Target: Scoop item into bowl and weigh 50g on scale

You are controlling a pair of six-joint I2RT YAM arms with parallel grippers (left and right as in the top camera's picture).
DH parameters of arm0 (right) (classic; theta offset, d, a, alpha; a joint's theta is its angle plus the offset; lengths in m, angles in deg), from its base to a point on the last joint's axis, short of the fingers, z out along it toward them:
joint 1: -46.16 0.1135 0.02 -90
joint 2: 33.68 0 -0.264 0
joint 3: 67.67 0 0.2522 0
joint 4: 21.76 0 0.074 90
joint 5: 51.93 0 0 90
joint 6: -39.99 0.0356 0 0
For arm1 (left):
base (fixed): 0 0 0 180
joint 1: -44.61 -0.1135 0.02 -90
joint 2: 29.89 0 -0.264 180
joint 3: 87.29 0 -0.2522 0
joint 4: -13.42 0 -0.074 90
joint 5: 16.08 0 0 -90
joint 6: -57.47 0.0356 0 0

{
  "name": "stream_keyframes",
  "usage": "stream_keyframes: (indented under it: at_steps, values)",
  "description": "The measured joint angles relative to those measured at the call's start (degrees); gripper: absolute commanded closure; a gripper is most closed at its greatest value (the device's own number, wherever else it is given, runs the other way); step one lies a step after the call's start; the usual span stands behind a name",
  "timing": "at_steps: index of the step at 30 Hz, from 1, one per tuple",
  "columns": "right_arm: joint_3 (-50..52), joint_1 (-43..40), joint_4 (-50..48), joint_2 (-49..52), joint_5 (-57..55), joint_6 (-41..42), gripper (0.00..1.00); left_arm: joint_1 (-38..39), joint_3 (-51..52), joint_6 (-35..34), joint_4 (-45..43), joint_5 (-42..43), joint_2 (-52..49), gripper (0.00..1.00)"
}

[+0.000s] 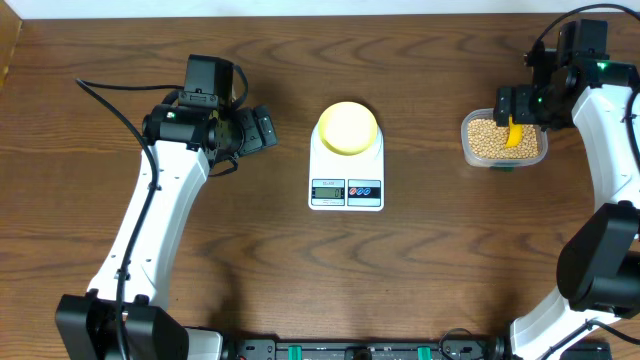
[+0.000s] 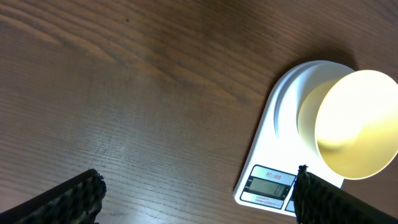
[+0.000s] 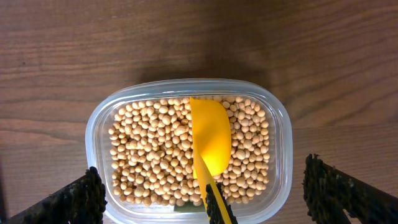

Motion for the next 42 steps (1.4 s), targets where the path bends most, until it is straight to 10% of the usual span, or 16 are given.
stream_keyframes:
  at_steps: [15, 42]
  values:
    - [0.0, 0.0, 0.0, 0.0, 0.0, 0.0, 0.01, 0.0, 0.0, 0.9, 1.3, 0.9, 0.0, 0.02]
    - [0.0, 0.0, 0.0, 0.0, 0.0, 0.0, 0.01, 0.1, 0.0, 53.2, 18.0, 21.0, 0.0, 0.02]
